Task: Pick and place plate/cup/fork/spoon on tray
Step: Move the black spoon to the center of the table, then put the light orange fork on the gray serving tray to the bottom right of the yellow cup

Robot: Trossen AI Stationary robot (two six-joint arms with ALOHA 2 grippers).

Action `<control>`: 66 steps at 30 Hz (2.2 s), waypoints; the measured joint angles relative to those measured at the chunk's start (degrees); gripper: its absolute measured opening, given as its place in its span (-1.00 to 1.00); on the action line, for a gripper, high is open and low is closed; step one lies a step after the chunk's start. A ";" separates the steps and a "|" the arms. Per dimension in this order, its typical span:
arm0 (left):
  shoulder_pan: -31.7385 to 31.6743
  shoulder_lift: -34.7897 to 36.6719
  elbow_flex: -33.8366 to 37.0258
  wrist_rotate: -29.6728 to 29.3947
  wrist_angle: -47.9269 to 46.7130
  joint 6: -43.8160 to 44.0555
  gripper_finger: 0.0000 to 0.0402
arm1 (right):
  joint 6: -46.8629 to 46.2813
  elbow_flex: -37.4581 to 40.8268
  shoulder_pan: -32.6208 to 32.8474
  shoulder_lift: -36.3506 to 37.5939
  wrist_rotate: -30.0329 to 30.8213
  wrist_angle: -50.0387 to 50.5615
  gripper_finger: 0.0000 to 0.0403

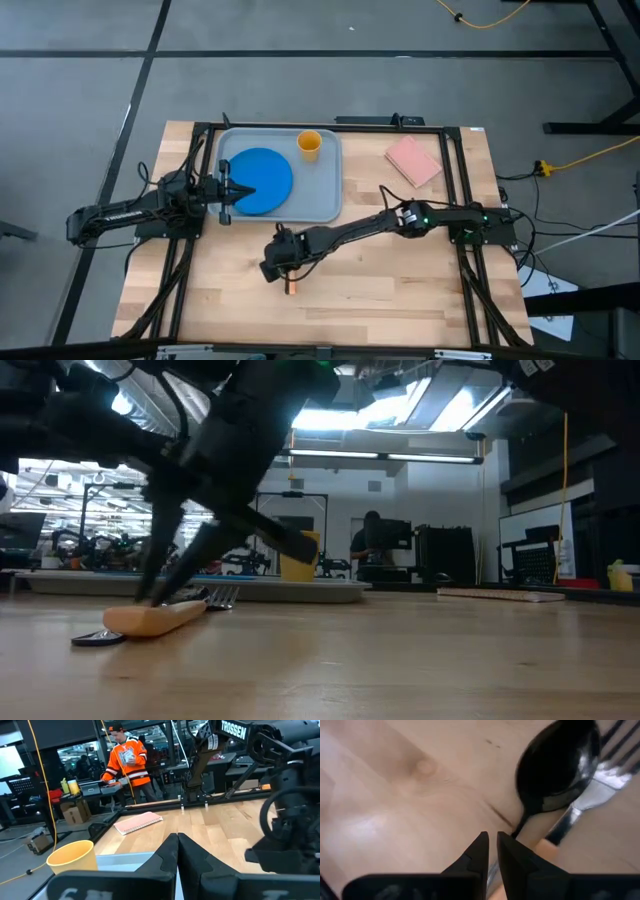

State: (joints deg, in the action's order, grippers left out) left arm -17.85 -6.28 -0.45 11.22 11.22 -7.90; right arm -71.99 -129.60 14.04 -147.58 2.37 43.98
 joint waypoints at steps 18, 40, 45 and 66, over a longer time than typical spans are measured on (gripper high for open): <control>0.00 0.00 -0.02 0.05 -1.66 -0.16 -1.00 | -2.97 -0.22 -0.23 0.37 1.13 12.43 -0.78; 0.02 0.00 -0.02 1.95 -2.69 -0.11 -1.00 | 0.61 -5.14 0.11 4.64 10.99 37.17 -0.78; 0.02 0.00 -0.02 1.77 -2.89 -0.09 -1.00 | 4.83 -5.12 -0.07 4.61 8.93 37.84 -0.78; 0.02 0.00 -0.02 -3.29 -3.02 0.23 -1.00 | 3.32 -5.25 5.40 6.45 14.03 40.74 -0.54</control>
State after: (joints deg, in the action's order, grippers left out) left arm -17.82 -6.28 -0.47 7.93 8.20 -7.68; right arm -68.67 -134.85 19.45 -141.13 16.40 84.72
